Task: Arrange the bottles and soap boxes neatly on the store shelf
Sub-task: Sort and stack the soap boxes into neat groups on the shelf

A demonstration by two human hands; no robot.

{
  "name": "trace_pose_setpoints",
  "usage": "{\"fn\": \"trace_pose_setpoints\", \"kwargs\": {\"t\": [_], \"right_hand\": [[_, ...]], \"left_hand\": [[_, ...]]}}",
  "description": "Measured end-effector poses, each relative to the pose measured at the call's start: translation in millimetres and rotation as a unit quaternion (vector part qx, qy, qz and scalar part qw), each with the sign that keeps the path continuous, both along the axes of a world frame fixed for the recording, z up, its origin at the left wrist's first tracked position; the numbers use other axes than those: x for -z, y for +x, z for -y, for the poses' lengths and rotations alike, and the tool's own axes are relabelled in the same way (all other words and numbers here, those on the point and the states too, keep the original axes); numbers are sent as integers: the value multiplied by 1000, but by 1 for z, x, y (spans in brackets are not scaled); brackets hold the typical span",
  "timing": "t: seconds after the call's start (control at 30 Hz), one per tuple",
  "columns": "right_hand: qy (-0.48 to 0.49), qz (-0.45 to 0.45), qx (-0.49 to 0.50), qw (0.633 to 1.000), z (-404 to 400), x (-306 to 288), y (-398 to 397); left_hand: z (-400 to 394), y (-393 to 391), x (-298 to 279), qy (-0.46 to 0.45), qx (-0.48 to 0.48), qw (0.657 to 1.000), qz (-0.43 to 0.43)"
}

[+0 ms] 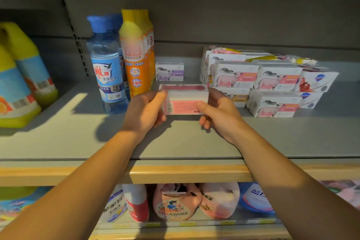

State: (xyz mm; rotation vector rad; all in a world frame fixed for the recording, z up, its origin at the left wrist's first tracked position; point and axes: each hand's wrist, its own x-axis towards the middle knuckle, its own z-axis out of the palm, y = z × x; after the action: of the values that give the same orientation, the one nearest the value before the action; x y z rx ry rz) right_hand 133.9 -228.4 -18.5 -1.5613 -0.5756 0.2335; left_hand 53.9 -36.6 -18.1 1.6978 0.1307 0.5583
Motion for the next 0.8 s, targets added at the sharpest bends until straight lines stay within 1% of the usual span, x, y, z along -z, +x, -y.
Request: {"fn": "trace_pose_setpoints", "kwargs": {"t": [0.1,0.17,0.23,0.3,0.37,0.43,0.47,0.53,0.63,0.8], "right_hand": [[61,-39,-18,997,-2,-4,-1],[72,-37,-4,997,-3,-4,-2],[45,2,11,999,-3,-1,-2],[2,60,27,998,-3,1,-3],[-37,121,59,990,-4,2,-4],[-71,188,94,975,-6,4,-5],[-97,229,116,962,-7,4,-6],[-132,285,149,938,-7,4,-9],[-132,320,160,924,-6,4,-11],[-141,323,159,922,-5,3,-11]], "left_hand": [[2,-2,-3,-71,52,996,9],[3,-1,-3,-70,60,996,5],[3,0,-3,-50,70,996,8],[2,1,-2,-28,79,996,20],[-1,1,1,16,75,996,36],[-2,0,1,78,65,993,54],[-2,-2,0,102,59,991,66],[-1,-4,-1,130,41,986,92],[4,-7,-1,139,9,981,134],[12,-12,-2,189,-13,966,175]]}}
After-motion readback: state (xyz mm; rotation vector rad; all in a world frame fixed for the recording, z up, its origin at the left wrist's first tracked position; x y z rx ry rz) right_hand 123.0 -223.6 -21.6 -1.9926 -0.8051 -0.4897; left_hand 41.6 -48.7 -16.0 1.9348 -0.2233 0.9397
